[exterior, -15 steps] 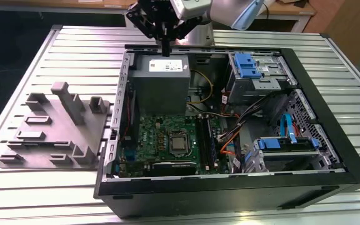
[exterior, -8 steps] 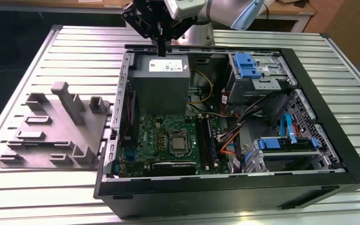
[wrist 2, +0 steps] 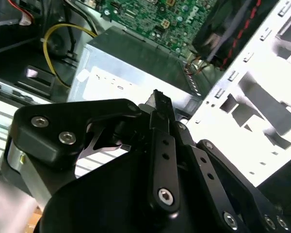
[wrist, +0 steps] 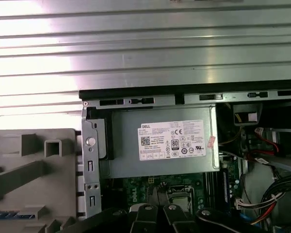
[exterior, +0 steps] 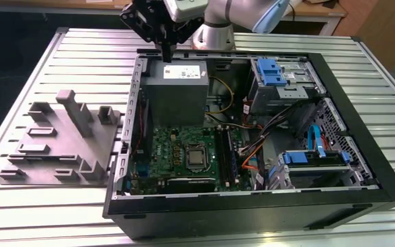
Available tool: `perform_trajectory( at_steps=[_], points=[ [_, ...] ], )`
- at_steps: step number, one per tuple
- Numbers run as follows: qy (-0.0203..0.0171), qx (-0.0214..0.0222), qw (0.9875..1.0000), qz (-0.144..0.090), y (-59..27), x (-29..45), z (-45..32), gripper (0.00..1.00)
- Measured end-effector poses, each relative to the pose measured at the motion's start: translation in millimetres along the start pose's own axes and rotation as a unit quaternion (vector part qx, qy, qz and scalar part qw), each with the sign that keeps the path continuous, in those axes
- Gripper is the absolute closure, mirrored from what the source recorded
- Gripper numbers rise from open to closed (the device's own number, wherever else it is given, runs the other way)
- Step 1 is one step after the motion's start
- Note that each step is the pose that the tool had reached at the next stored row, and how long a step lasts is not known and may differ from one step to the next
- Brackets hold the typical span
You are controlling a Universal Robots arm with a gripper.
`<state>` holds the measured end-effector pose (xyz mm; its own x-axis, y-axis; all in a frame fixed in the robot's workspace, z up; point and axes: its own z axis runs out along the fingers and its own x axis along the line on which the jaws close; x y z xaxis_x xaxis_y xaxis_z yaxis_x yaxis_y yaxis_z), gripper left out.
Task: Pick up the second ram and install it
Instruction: 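Reach for the second ram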
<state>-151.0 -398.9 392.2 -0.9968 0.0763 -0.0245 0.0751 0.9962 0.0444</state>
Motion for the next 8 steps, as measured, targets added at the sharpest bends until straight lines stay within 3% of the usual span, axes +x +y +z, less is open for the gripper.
perform_trajectory(
  at_steps=[8],
  points=[
    [0.0, 0.0, 1.0, 0.0, -1.7, 21.8, 0.5, 0.9]
  ],
)
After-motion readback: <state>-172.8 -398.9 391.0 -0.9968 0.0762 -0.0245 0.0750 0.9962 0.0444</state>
